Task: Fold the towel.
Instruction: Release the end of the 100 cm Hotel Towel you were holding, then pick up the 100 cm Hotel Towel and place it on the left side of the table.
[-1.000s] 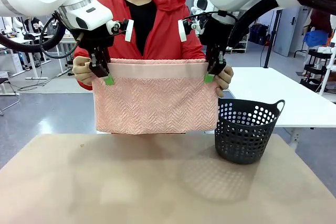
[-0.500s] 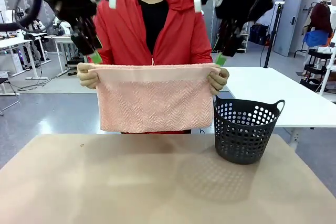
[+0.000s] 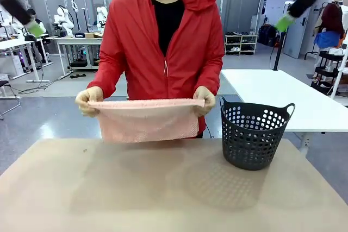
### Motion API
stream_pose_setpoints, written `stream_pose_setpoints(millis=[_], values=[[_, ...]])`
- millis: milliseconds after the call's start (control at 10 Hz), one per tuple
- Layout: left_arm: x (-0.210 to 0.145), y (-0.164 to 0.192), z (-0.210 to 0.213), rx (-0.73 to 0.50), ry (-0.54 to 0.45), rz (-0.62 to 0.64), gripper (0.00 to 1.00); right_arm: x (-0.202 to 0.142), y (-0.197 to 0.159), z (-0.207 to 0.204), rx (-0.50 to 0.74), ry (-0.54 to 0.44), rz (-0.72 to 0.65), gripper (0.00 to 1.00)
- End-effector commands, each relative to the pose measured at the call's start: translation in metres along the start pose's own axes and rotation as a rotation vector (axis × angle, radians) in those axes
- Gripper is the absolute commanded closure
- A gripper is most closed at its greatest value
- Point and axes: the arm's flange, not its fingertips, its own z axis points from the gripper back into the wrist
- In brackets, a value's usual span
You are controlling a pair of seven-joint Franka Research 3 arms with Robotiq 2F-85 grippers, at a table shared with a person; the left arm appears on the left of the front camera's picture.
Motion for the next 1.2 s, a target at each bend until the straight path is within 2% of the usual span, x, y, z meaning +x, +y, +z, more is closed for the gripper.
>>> stream_pose_setpoints(millis=[0,300,500,1100], values=[[-0.022,-0.009,-0.006,0.070,-0.004,0.119,0.00,-0.010,0.010,-0.008,-0.111,0.001,-0.144,0.00],[-0.031,-0.005,-0.005,0.105,0.002,0.187,0.00,-0.017,0.004,-0.006,-0.163,0.019,-0.241,0.00],[-0.033,0.002,-0.002,0.061,0.006,0.166,0.00,-0.018,-0.005,-0.001,-0.126,0.008,-0.200,0.00],[-0.033,0.002,-0.002,0.061,0.006,0.166,0.00,-0.018,-0.005,-0.001,-0.126,0.008,-0.200,0.00]])
